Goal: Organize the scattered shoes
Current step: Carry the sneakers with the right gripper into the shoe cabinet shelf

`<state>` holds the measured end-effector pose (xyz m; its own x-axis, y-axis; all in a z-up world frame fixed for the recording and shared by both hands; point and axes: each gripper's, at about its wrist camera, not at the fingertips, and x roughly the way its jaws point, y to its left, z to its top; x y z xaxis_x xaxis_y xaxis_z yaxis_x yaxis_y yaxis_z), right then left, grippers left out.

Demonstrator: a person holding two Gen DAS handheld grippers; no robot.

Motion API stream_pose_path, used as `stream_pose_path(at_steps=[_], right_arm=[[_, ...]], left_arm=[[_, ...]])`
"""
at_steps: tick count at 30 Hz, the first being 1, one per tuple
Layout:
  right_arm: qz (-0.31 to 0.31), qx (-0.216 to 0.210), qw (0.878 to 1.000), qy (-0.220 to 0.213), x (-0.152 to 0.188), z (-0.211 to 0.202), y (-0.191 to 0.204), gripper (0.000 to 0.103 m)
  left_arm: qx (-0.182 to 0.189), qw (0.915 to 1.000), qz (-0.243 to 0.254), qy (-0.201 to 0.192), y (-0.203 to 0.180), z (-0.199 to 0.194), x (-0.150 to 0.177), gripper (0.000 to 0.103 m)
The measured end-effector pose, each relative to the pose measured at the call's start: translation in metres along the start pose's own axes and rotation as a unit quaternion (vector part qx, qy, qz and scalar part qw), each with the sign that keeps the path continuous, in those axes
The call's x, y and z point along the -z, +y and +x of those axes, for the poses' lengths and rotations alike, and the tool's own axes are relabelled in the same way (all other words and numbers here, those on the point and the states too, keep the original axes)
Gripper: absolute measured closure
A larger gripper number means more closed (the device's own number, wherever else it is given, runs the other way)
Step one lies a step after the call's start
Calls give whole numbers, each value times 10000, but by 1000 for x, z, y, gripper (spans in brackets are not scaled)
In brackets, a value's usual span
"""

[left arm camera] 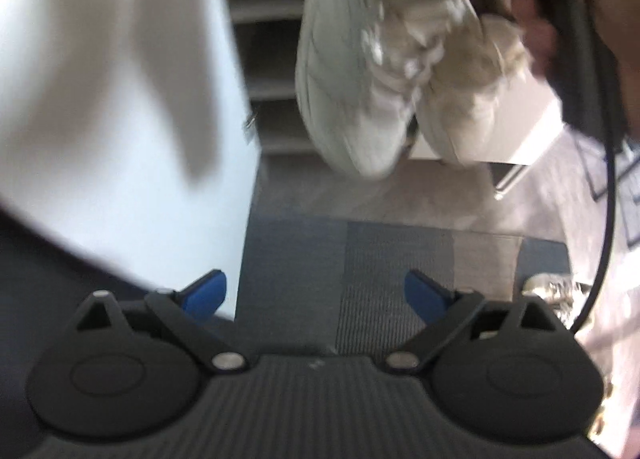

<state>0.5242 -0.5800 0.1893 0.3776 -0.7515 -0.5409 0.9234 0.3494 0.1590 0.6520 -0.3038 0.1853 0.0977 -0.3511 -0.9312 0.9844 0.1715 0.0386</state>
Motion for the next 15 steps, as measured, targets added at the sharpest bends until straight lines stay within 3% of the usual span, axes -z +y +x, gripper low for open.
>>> stream_pose_path(at_steps=[6,11,15], right_arm=[[147,-126,9998,34,8,62,23,74],[451,62,9989,111,4,94,26,74],[449,187,9988,96,-10,118,29,74]], left_arm=[[-393,9992,-41,-19,2,-1,-8,6],[-744,9972,-34,0,0,0,-12,6],[-613,9980,133,84,0,-1,-3,6]])
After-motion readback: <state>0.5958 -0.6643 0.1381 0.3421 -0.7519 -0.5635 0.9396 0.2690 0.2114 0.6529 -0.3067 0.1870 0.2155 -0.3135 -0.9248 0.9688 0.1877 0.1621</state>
